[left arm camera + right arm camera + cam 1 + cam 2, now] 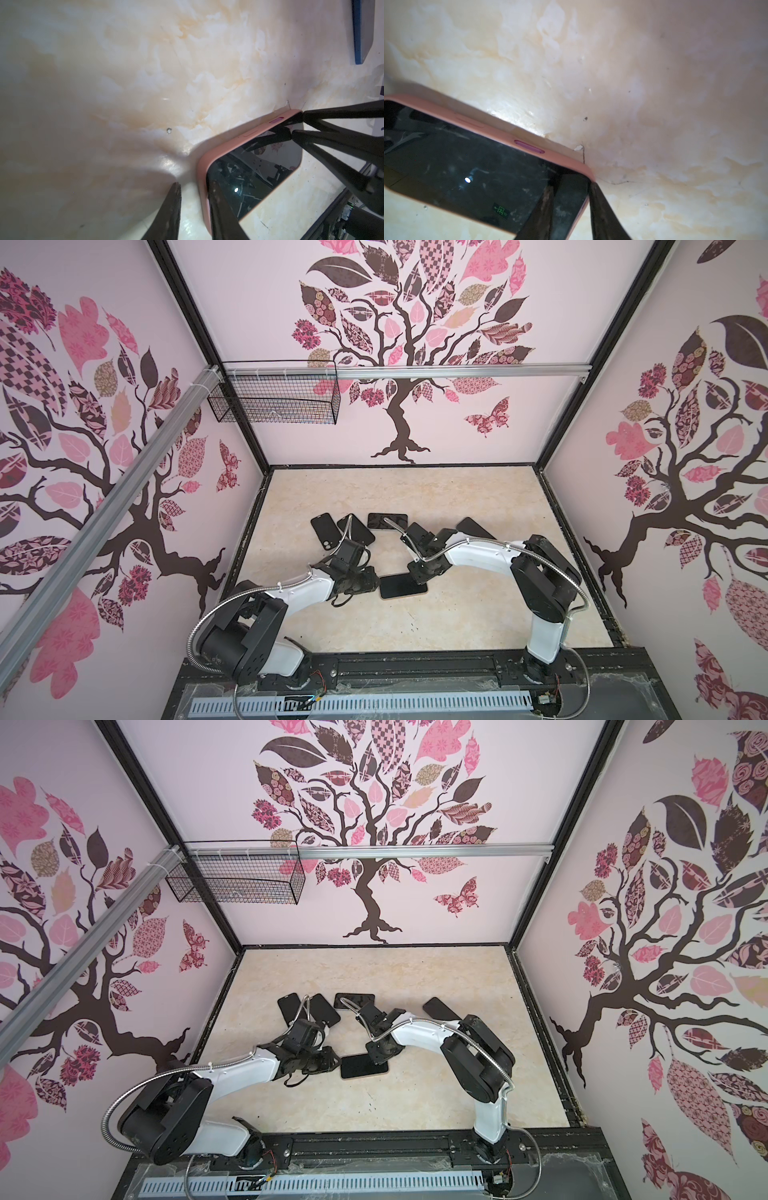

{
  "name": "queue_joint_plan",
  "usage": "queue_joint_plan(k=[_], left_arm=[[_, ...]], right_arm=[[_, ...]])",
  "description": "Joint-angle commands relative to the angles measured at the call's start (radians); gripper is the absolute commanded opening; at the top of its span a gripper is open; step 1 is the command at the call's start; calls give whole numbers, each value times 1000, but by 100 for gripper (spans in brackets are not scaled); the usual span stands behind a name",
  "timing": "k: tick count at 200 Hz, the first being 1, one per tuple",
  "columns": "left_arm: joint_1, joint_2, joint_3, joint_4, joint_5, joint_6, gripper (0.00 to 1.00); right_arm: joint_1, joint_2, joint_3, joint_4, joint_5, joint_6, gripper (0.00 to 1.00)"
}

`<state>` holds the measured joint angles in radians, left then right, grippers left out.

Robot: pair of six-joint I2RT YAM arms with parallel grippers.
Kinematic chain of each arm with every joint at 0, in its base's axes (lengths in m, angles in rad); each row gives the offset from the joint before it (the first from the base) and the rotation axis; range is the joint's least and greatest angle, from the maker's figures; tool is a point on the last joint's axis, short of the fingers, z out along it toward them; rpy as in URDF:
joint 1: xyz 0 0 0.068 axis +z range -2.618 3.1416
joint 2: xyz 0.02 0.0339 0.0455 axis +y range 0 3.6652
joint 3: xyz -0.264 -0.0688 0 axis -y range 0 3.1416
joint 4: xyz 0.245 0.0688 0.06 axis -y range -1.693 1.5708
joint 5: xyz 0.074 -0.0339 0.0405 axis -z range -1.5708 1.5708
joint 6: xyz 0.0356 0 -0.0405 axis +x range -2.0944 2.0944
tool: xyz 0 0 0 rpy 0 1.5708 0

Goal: Put the phone into the phone case
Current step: 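Release the phone with the left gripper and withdraw it toward the robot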

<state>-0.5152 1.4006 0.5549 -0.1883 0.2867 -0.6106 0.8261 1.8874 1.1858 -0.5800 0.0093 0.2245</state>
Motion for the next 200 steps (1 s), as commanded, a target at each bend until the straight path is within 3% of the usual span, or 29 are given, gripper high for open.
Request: queue_joint_plan(k=[1, 37, 72, 92, 126, 150, 181, 200], left_arm=[[23, -56, -31, -56, -40, 11, 30], [53, -153, -37, -140, -84, 18, 41], [63, -277, -71, -153, -152, -7, 64], [70, -339, -96, -148, -189, -28, 70], [76, -394, -106, -188, -252, -47, 73], [80, -417, -109, -211, -300, -60, 76], [81, -442, -112, -233, -344, -80, 95], [83, -470, -123, -237, -368, -97, 97]], right_arm=[[18, 120, -70, 70, -92, -39, 38], [17, 51, 19, 8, -69, -110, 51], [19, -22, 56, 9, -118, -315, 75], [20, -38, 85, -8, -127, -435, 86], [20, -49, 89, 2, -94, -578, 92], [20, -41, 91, -28, -130, -686, 93], [20, -62, 60, 11, -136, -776, 96], [20, -76, 52, 35, -157, -789, 99]])
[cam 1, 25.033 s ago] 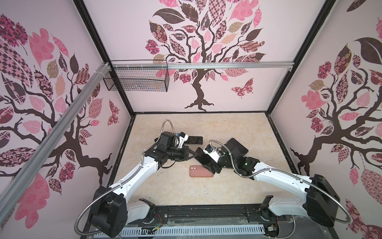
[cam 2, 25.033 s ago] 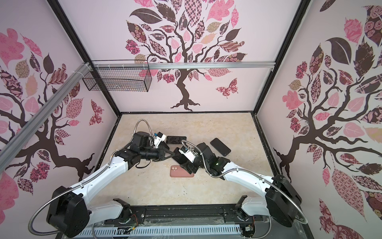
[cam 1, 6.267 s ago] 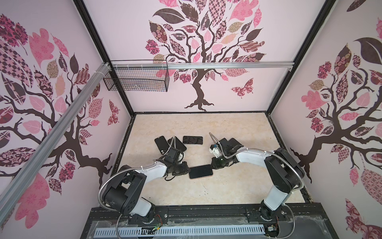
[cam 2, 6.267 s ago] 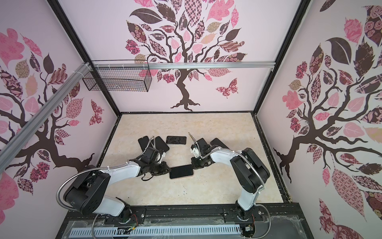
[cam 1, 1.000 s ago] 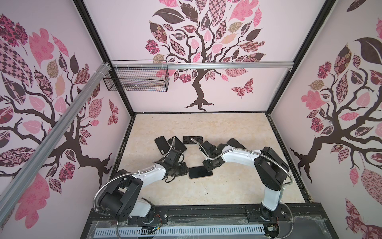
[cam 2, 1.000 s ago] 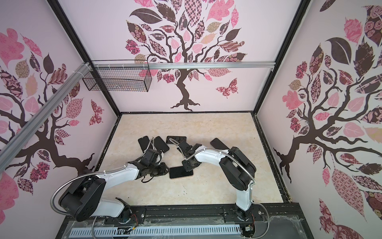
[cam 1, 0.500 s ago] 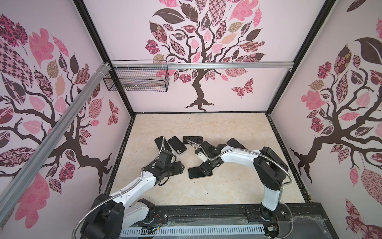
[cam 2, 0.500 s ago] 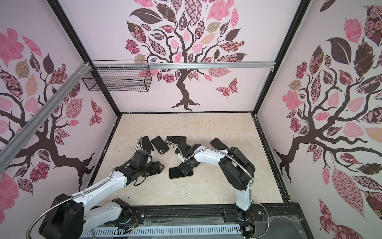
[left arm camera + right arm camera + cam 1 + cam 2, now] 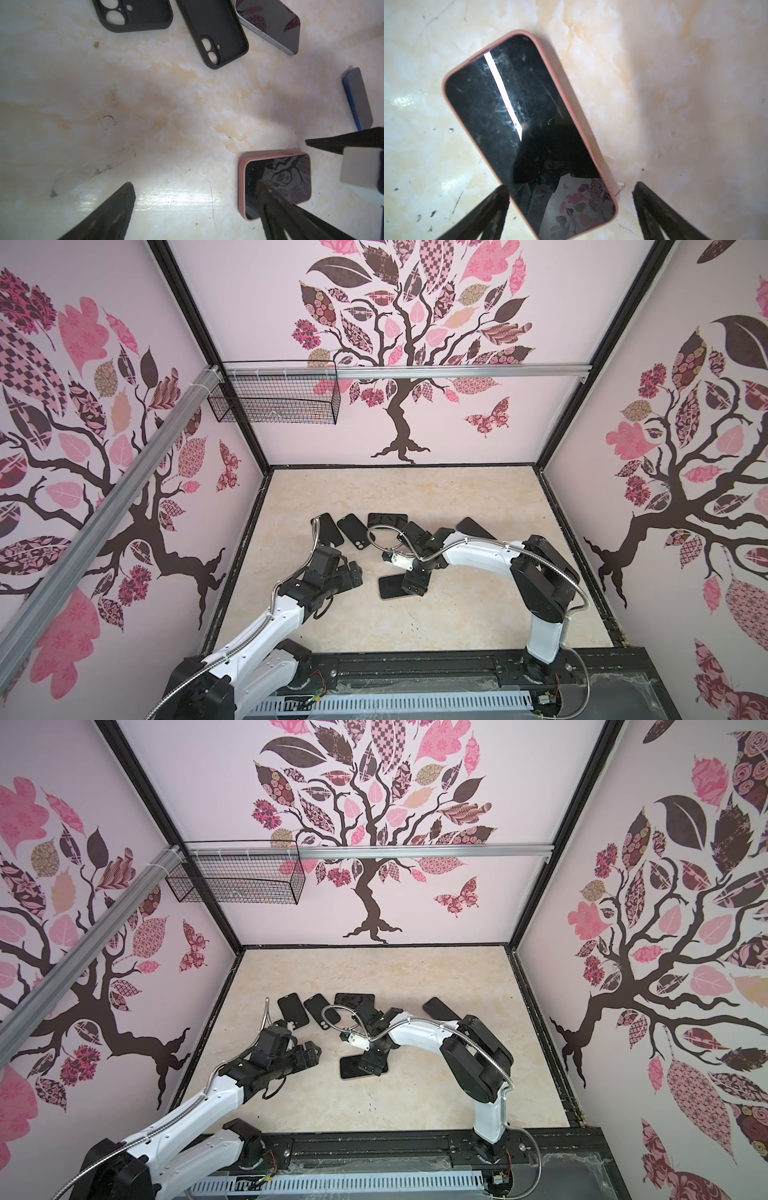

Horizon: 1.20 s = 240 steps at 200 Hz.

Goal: Put the phone into the phone case
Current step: 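Release the phone with the left gripper and withdraw it toward the robot, then grip the cased phone's end with the right gripper and lift it slightly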

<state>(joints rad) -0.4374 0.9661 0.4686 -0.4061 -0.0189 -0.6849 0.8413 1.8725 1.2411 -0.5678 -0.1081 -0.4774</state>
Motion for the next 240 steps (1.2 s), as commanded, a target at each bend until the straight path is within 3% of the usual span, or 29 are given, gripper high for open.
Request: queue_joint_plan(k=[1, 84, 165, 240], left_arm=[[5, -37, -37, -20, -64, -23, 97], [10, -194, -81, -89, -186, -116, 97], [12, -270, -94, -143, -232, -154, 98], [12, -285, -101, -146, -238, -154, 97]], right_arm=[[5, -61, -2, 22, -42, -87, 99], [12, -11, 28, -67, -171, -257, 100], [13, 57, 70, -50, -79, -266, 100], [29, 102, 85, -85, -96, -282, 100]])
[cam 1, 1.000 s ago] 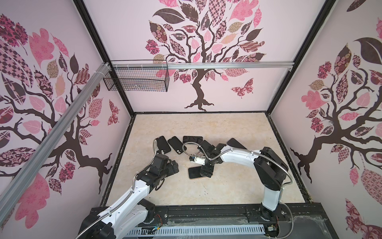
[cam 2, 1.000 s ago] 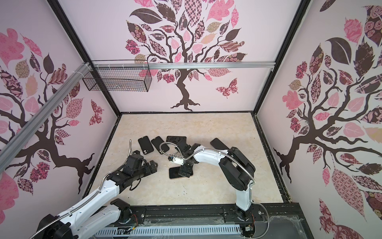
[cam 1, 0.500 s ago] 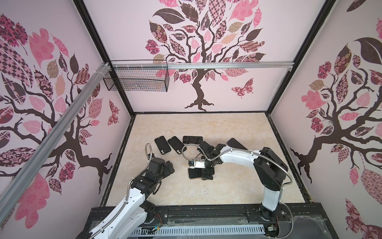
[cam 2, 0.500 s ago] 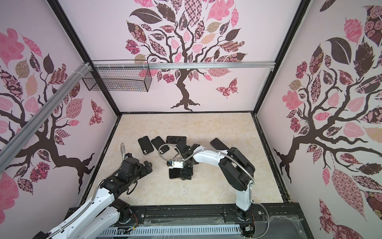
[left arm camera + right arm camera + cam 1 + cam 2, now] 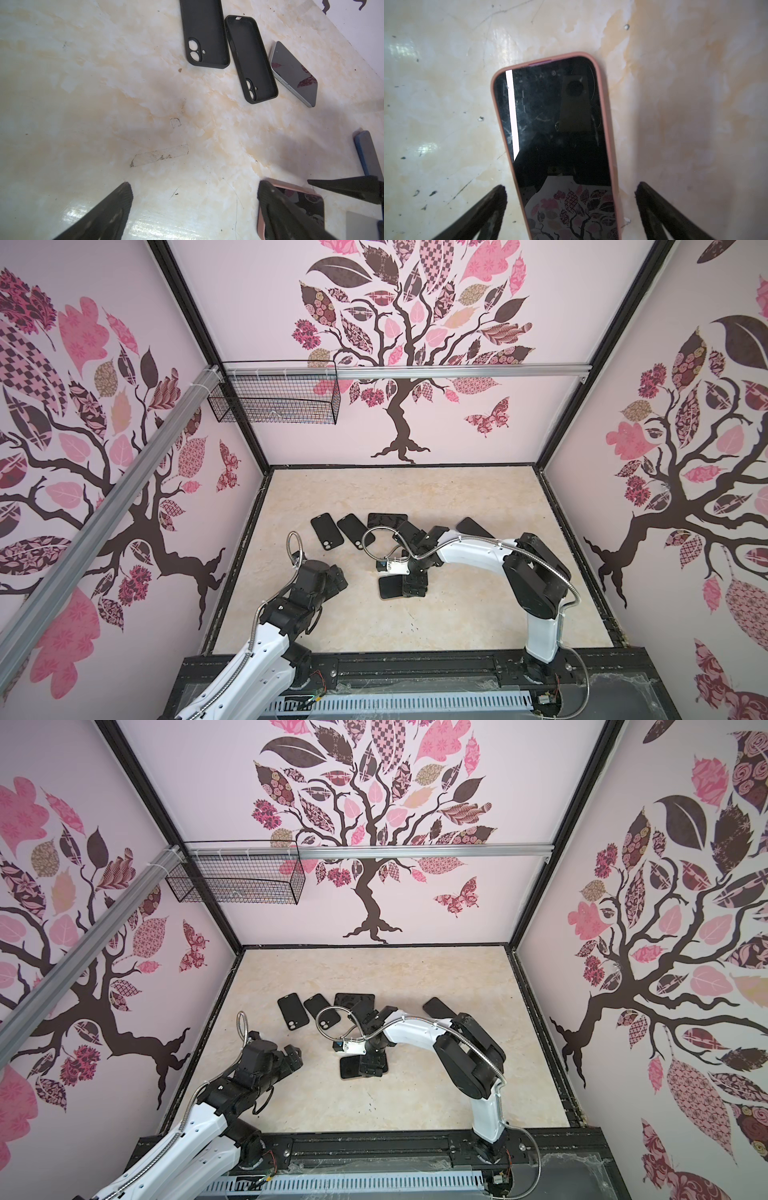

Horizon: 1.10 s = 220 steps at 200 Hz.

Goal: Put the phone into the phone case
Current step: 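Grip the cased phone's end with the right gripper and lift it slightly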

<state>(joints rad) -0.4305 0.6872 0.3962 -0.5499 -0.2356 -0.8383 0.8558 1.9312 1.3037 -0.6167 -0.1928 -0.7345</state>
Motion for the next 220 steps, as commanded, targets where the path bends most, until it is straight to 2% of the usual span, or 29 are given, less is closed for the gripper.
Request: queue_joint_plan(k=[1, 48, 73, 126, 164, 186, 220], left_arm=[[6, -6, -28, -2, -22, -1, 97], [6, -29, -33, -14, -33, -8, 97], [7, -51, -37, -28, -41, -8, 97], [7, -79, -36, -49, -49, -8, 97], [8, -83, -33, -54, -49, -9, 97], [7, -87, -31, -60, -49, -7, 97], [9, -99, -34, -62, -48, -7, 97]], right_arm=[[14, 43, 23, -37, -12, -25, 100], [23, 60, 14, -30, 4, -28, 100], [27, 67, -1, 11, 49, -16, 99], [34, 82, -29, 59, 158, 13, 93], [38, 72, -42, 50, 145, 52, 88], [38, 36, -75, 91, 122, 87, 83], [38, 24, -93, 102, 130, 141, 70]])
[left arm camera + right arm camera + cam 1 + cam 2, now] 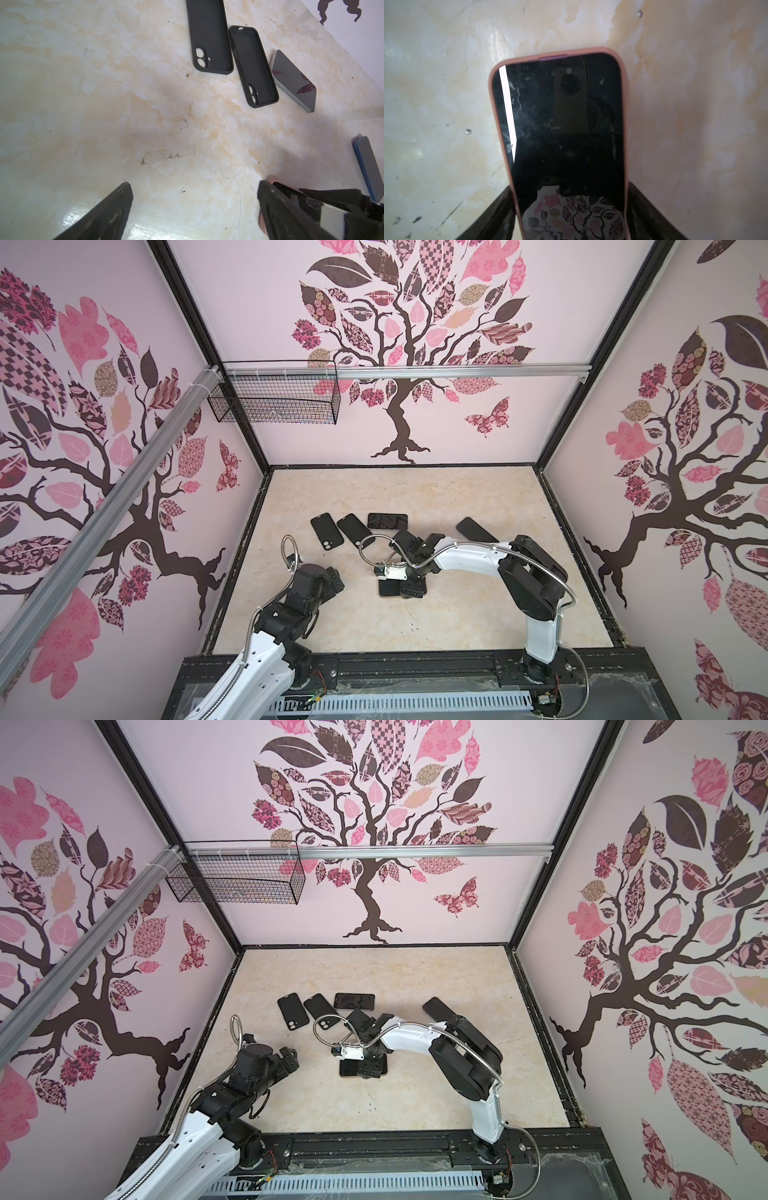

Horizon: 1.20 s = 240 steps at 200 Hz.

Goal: Put the phone into the phone case
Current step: 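Grip the cased phone's end with the right gripper and lift it slightly, then carry the pink-cased phone to the far table corner and set it down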

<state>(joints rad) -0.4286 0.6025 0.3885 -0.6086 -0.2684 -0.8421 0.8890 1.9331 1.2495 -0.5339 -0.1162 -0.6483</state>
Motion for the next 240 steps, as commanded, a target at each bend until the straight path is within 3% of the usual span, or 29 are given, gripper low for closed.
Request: queue_joint_plan(k=[1, 50, 118, 166, 240], left_arm=[[7, -14, -25, -3, -15, -3, 97], [8, -25, -26, -13, -13, -4, 97], [7, -12, -30, 12, 10, 1, 97], [7, 7, -27, 28, 29, 6, 97], [7, 38, -22, 46, 53, 14, 97]], right_arm=[[5, 23, -39, 20, 53, 57, 70], [3, 8, -46, 55, 37, 154, 53], [-67, -5, 6, 37, -35, 463, 36], [-167, -131, -98, 207, 34, 700, 31], [-275, -186, -55, 211, 180, 812, 25]])
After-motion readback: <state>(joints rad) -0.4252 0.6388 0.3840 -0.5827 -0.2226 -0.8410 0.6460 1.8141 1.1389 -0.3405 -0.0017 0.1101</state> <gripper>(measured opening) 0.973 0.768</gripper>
